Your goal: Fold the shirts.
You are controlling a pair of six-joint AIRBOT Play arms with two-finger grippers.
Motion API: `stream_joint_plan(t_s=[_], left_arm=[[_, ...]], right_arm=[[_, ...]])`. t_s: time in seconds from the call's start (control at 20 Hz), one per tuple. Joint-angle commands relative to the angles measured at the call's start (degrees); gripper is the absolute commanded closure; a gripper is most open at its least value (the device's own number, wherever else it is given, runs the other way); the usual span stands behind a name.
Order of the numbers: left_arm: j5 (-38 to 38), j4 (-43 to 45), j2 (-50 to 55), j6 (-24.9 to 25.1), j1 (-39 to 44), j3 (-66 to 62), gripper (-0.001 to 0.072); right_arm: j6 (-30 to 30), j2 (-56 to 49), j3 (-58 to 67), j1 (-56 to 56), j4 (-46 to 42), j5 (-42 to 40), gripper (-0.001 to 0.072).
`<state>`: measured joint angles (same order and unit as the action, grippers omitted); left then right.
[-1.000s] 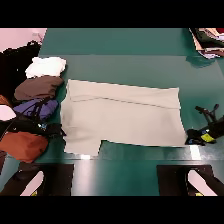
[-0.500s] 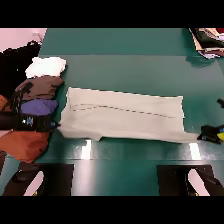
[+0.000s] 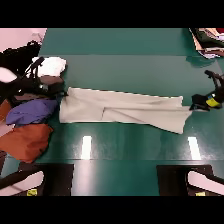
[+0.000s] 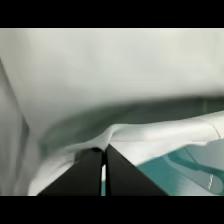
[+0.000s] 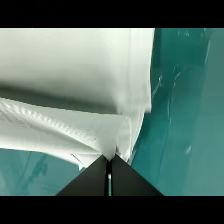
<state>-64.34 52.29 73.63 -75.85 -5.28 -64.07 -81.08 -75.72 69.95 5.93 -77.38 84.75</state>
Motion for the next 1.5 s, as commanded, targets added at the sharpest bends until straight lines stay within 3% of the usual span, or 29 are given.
stream_joint_plan(t_s=[0.0,0.05,0.1,0.15,0.2,0.35,0.4,0.45,0.5,0.6,0.65,1.0,1.15,1.2,1.25,1.3,1.45], left_arm=[[2.16,-1.73,13.16,1.29,-0.04,-10.29,0.0679],[2.21,-1.79,14.84,1.25,-0.04,-12.17,0.0677],[2.27,-1.79,15.74,0.79,-0.04,-13.62,0.0557],[2.38,-1.77,15.82,0.81,-0.04,-14.34,0.0273],[1.88,-1.77,15.72,0.83,-0.07,-15.13,0.0155],[-2.62,-1.84,15.13,0.85,-0.04,-17.27,0.0174],[-4.35,-3.13,15.06,0.85,0.00,-17.49,0.0306],[-5.64,-4.83,15.06,1.01,0.04,-17.46,0.0598],[-6.29,-6.14,15.06,1.53,0.57,-17.46,0.0672],[-5.97,-6.84,15.08,1.49,3.28,-17.46,0.0682],[-5.18,-6.82,15.15,1.49,5.44,-17.46,0.0680],[5.68,-4.94,17.27,-1.88,22.10,-17.46,0.0680],[7.56,-4.63,20.48,-2.51,27.23,-17.49,0.0681],[8.48,-4.57,21.44,-3.32,28.68,-17.49,0.0681],[9.57,-4.46,22.23,-3.50,30.05,-17.46,0.0681],[10.64,-4.33,22.91,-3.52,31.30,-17.70,0.0681],[11.04,-3.69,25.14,-3.69,33.77,-20.37,0.0681]], right_arm=[[-0.55,-9.62,8.87,-1.14,2.19,-2.75,0.0696],[-0.52,-11.69,11.04,-0.44,4.70,-2.73,0.0653],[-0.52,-13.70,13.05,0.61,8.33,-2.73,0.0434],[-0.50,-15.23,14.53,1.79,11.76,-2.58,0.0287],[-0.11,-16.41,15.56,3.28,14.75,-1.77,0.0251],[1.90,-16.28,13.29,7.91,17.62,0.39,0.0251],[3.23,-15.39,10.82,9.46,17.62,0.72,0.0251],[4.74,-14.45,8.20,11.08,17.64,0.76,0.0252],[5.88,-13.62,5.25,12.63,17.68,0.76,0.0251],[7.96,-13.11,0.26,15.26,17.81,0.72,0.0115],[8.79,-13.14,-1.92,16.22,17.88,0.33,0.0110],[14.78,-13.14,-11.93,14.27,24.26,-7.23,0.0124],[15.21,-13.31,-11.89,11.02,23.69,-8.37,0.0178],[15.58,-13.29,-11.85,10.10,23.74,-8.94,0.0344],[16.31,-13.27,-11.78,9.35,23.76,-9.14,0.0554],[17.22,-13.07,-11.76,8.87,23.87,-8.90,0.0696],[17.70,-9.53,-10.12,9.35,24.20,-7.65,0.0698]])
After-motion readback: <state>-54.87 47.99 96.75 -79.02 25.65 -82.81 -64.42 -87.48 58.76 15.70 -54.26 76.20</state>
